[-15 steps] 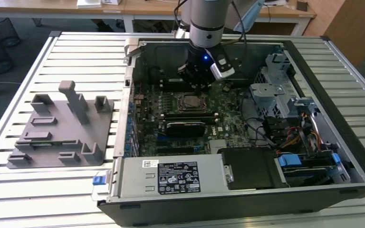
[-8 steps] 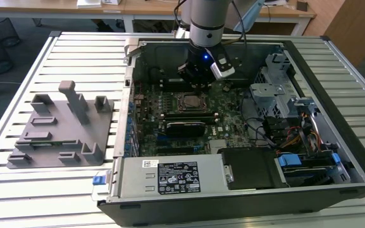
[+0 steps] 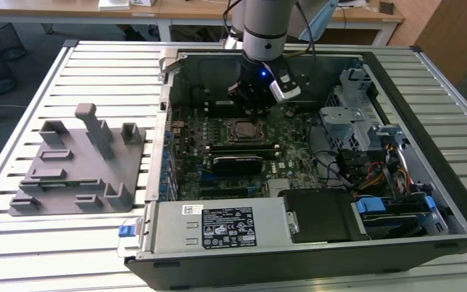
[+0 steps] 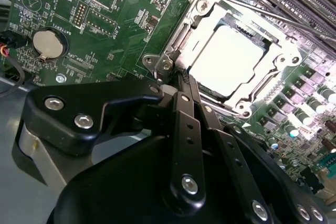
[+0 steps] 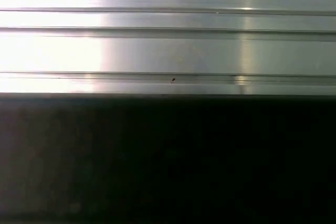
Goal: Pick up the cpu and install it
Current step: 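Install the first cpu locking lever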
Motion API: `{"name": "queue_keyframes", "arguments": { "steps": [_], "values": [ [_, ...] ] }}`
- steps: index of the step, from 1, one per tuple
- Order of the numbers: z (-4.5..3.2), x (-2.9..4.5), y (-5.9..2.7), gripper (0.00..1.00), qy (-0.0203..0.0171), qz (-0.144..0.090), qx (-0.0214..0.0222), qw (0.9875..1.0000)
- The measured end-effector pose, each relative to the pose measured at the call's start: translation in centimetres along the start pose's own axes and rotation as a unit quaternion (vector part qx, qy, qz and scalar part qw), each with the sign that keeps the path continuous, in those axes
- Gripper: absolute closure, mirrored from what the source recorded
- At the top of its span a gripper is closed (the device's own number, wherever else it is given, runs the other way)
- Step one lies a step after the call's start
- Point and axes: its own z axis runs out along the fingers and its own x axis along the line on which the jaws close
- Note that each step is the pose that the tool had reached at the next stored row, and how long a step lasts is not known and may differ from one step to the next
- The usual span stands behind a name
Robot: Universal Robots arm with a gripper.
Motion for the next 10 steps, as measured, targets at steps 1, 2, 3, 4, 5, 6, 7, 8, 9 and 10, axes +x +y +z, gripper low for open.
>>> {"name": "queue_keyframes", "arguments": {
  "steps": [1,2,3,4,5,6,7,8,9,10],
  "values": [
    [0.05,-0.01,0.0,0.88,0.0001,0.0,0.0013,1.0],
    [0.11,-0.03,0.0,0.88,0.0002,0.0,0.0023,1.0],
    [0.16,-0.04,0.0,0.88,0.0002,0.0,0.003,1.0],
    [0.2,-0.06,0.01,0.88,0.0003,0.0,0.0034,1.0],
    [0.23,-0.07,0.01,0.88,0.0002,0.0,0.0034,1.0],
    [0.24,-0.08,0.02,0.88,0.0002,0.0,0.0033,1.0],
    [0.25,-0.08,0.03,0.88,0.0001,0.0,0.0031,1.0],
    [0.24,-0.08,0.04,0.88,0.0002,0.0,0.0027,1.0],
    [0.24,-0.08,0.04,0.88,0.0002,0.0,0.0016,1.0],
    [0.24,-0.08,0.05,0.88,0.0001,0.0,-0.0005,1.0]
  ]
}}
